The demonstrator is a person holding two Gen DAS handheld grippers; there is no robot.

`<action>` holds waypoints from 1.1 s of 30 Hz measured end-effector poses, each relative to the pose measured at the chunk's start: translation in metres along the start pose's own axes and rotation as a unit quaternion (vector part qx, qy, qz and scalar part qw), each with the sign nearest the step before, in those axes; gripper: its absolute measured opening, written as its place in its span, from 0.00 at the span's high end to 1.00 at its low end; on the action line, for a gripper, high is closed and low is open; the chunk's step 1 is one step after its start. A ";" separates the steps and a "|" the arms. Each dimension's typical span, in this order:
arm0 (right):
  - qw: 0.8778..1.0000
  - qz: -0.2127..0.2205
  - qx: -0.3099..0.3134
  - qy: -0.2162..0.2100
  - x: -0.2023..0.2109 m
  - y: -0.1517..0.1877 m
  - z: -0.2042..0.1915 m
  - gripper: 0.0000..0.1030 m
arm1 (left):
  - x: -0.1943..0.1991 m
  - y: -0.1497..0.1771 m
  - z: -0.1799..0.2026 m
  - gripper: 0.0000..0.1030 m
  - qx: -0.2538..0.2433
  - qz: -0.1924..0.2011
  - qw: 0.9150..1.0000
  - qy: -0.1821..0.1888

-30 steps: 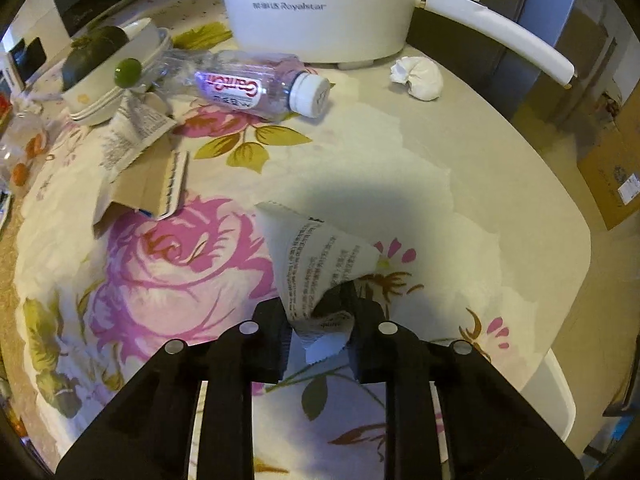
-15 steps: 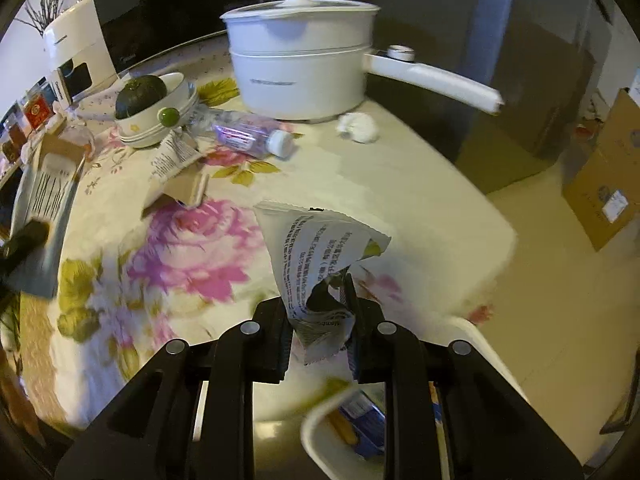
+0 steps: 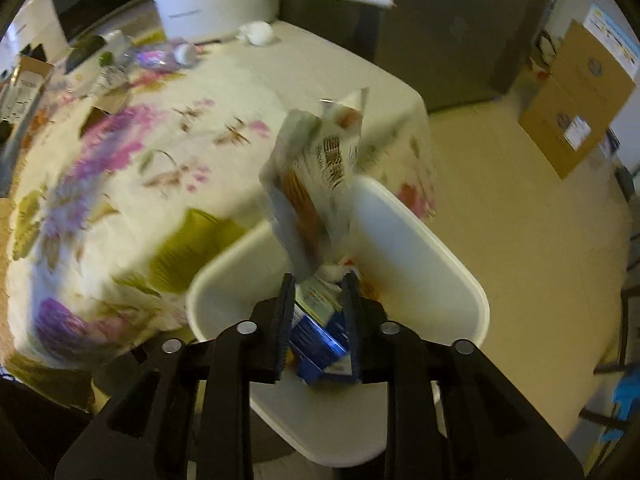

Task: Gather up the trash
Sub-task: 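Drop the paper wrapper into the bin with the right gripper while the left drops the stick pack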

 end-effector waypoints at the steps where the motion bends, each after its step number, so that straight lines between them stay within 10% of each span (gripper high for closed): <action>1: 1.000 0.007 -0.002 0.011 0.002 0.002 0.004 0.52 | -0.002 0.003 0.003 0.70 -0.002 -0.004 1.000 0.002; 11: 0.996 0.050 -0.069 0.018 0.022 0.000 0.041 0.17 | -0.034 0.062 0.052 0.70 -0.019 -0.082 0.995 0.059; 26: 0.983 0.034 -0.181 -0.015 0.024 0.000 0.084 0.12 | -0.096 0.158 0.126 0.70 -0.080 -0.214 0.966 0.121; 33: 0.983 0.025 -0.183 -0.021 0.020 0.000 0.083 0.11 | -0.104 0.175 0.121 0.51 -0.077 -0.240 0.961 0.117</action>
Point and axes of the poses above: each gripper's, at about its wrist camera, not at the fingertips, and x roughly against the way its jaws point, z to its right, y to its underside, the point moved 3 cm from there along -x, roughly the way its jaws point, and after that the axes turned 9 degrees about z, right-handed, at the moved point
